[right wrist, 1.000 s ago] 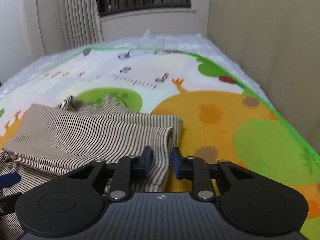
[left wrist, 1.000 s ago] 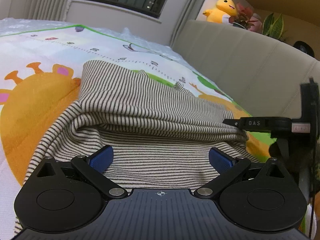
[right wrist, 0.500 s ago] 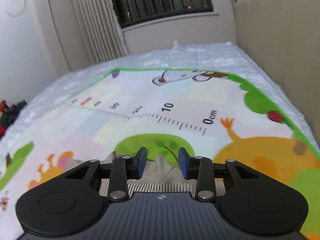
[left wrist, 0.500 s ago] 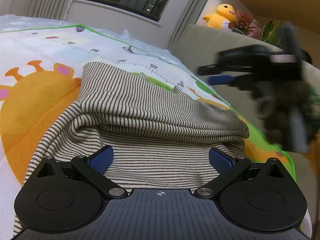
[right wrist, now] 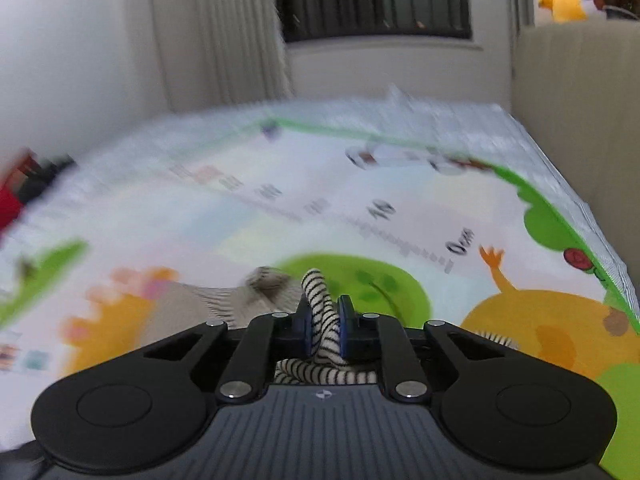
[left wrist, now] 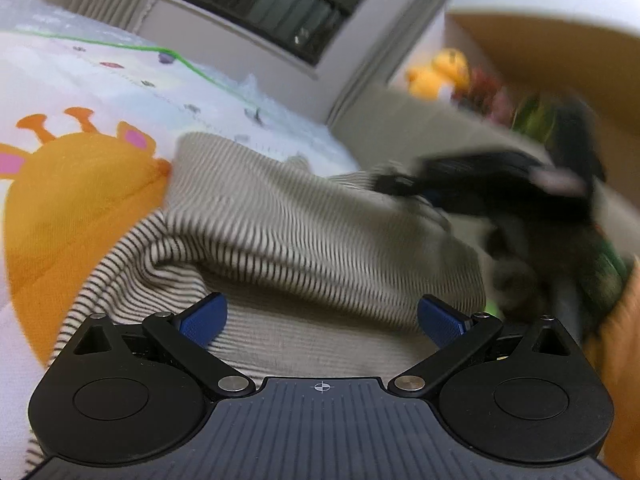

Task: Fold clothes

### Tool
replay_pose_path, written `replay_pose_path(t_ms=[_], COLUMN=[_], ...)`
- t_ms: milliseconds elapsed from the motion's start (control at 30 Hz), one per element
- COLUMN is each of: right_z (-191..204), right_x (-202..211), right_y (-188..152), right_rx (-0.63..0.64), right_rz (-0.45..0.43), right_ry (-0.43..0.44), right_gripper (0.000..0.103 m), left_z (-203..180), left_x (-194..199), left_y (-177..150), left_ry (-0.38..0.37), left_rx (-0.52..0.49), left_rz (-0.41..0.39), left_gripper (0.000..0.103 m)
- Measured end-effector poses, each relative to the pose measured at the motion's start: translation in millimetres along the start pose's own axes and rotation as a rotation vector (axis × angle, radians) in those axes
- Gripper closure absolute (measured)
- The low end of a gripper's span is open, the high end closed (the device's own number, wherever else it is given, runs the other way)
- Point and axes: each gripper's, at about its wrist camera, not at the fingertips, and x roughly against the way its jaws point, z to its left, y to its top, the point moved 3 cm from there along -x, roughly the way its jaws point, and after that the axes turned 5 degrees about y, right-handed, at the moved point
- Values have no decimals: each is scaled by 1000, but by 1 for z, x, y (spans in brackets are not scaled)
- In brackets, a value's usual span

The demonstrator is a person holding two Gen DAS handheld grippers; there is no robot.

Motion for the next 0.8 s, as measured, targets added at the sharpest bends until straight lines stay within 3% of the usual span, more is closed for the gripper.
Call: replay_pose_path(t_ms=[100,200,367,567,667,800], right_z=[23,41,72,88,78,47], right_x=[60,101,132,152,177,203], right_y=[-19,-59,-136,-195,-196,-180], right_rx=[5,17,51,101,49,-49], right_rz=[-32,-6,72,124,72,-33], right_ry=[102,178,218,205,214,126], right_gripper=[92,92,92,86,76,62], left_z=[5,1,-3,-9,-14,-11], left_x=[40,79,125,146,145,127], left_y=[16,34,49,40,34,17], left_ry=[-48,-55,28,85,75,91], left_rx=[86,77,53,20,-17,-22], left_rz=[-87,-107,-130,-45,16,103], left_gripper=[0,0,0,0,0,0])
